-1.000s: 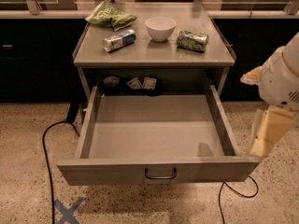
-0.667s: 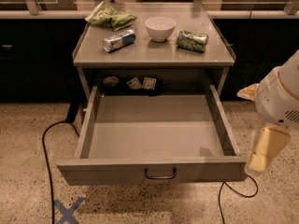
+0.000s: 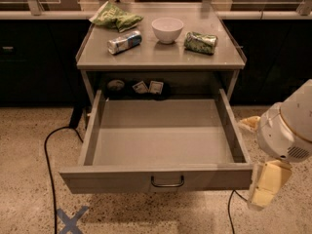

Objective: Close top drawer

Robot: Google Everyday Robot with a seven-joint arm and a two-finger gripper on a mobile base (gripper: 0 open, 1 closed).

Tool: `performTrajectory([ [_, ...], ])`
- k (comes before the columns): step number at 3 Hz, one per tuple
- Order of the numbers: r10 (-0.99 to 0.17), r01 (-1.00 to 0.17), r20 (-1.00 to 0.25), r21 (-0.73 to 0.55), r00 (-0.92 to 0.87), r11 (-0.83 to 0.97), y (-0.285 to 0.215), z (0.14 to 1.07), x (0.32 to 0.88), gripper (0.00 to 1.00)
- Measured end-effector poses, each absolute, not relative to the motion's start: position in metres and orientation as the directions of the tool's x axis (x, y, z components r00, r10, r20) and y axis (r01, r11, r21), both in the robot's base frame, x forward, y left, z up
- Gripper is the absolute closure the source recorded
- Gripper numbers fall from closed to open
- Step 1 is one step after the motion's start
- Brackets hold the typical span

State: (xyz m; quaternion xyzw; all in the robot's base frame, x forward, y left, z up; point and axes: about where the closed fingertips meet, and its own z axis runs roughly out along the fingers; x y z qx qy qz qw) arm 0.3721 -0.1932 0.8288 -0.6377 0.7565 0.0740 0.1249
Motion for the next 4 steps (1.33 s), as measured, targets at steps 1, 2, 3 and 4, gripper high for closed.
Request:
performTrajectory([
  [1,-0.944,-0.99,-0.302,0.018,-0.136,0.137,-0.178,0.798,0.36,0.0],
  [2,-0.93,-0.992,-0.356,0.119,-0.085,0.046,-0.15,0.756,0.342,0.0],
  [3,-0.917,-0.979,-0.397,0.201,-0.044,-0.04,-0.129,0.724,0.322,0.0],
  [4,-0.902,-0.961,-0.43,0.263,-0.038,-0.085,-0.118,0.703,0.301,0.0],
])
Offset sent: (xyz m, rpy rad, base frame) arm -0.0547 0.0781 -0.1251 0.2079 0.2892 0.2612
